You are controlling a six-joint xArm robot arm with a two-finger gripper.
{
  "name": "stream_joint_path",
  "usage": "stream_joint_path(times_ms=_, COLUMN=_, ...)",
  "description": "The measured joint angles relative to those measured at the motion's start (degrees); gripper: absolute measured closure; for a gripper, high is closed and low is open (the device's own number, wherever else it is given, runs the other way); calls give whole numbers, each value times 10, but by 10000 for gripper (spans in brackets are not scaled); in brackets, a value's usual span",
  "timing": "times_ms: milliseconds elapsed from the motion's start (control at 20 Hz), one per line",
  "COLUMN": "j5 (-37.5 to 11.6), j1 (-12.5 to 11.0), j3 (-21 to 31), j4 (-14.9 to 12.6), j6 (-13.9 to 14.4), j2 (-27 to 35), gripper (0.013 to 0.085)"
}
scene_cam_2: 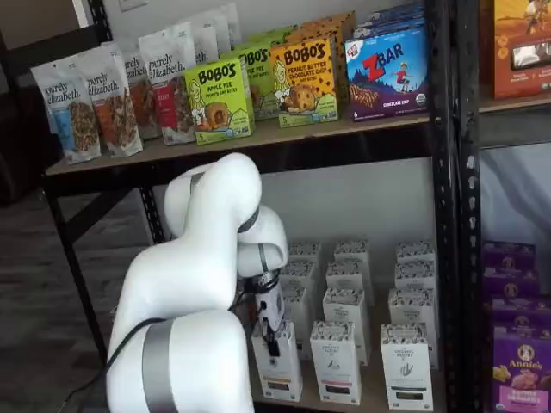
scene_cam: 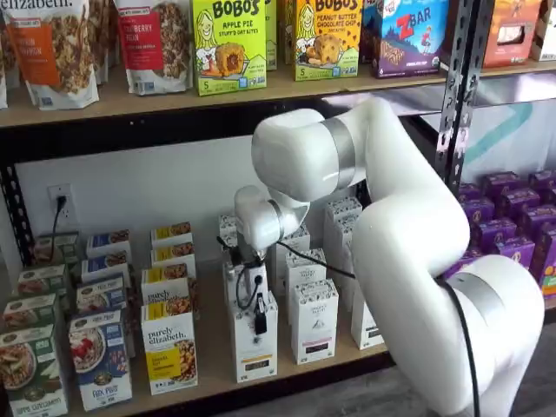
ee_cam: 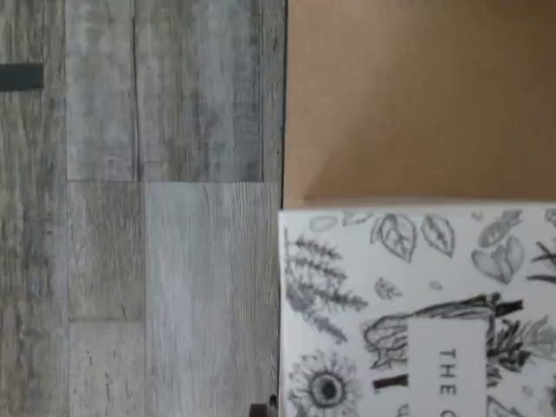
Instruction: Pick up the white box with a yellow strip in the middle, on the bottom shelf, the fourth box from the left
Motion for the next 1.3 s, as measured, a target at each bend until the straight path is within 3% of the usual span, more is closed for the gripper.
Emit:
stream_joint_path(times_ms=100, j5=4, j1=-1, j3=1, j4=-1, j6=1, j2=-2, gripper=290)
stream_joint_path(times_ms=450, j5=3, j1=-4, j3=11, j4=-1, j6=-3, j2=-10, gripper=450)
stream_joint_path(times_ms=1000, j5=10, j1=-6, j3=16, j4=-5, j6=-2, j2=-17, gripper=450)
stream_joint_path(times_ms=1050, j5=9, j1=-6, j3=18, j4=-4, j6=-3, j2=-18, gripper=490)
stream_joint_path(times_ms=1300, j5=12, j1=-5, j3=24, j4=-6, j6=1, j2=-23, gripper=490)
